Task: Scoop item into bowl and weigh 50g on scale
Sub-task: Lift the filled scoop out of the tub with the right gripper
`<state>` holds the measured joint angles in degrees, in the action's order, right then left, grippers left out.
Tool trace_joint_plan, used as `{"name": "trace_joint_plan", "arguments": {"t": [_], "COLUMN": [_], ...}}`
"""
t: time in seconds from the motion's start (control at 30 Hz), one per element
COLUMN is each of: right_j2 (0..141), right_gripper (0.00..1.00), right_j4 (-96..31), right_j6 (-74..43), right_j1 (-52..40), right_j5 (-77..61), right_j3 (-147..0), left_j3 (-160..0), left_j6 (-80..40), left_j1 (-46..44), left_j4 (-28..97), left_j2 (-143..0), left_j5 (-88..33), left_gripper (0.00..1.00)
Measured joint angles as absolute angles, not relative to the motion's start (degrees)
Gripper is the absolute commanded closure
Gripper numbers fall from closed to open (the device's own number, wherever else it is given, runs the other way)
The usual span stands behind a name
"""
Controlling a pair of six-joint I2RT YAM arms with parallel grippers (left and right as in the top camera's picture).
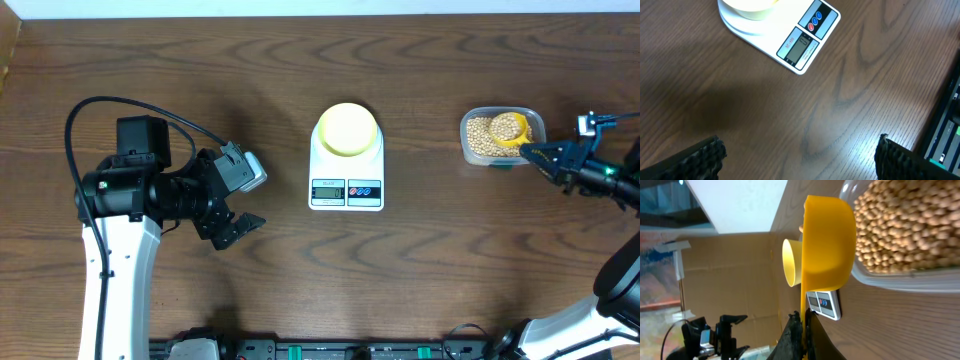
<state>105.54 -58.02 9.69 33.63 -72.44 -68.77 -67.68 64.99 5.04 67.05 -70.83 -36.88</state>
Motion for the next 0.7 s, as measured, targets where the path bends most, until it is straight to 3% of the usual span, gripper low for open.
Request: {"name": "trace_joint_plan", "arguments": {"t": [0.7], "right_j2": [105.6], "right_gripper": [0.99], "right_j4": [-56.9], "right_j6": [10.2], "right_j1": [20.5], "right_j5": [-76.9], "right_j3": [-68.8], "left_j3": [-67.7], "left_j6": [65.0], "left_j1": [5.0], "left_j4": [67.0], "left_j2": [-70.8], "left_j5": [-36.9], "left_gripper": [0.02]}}
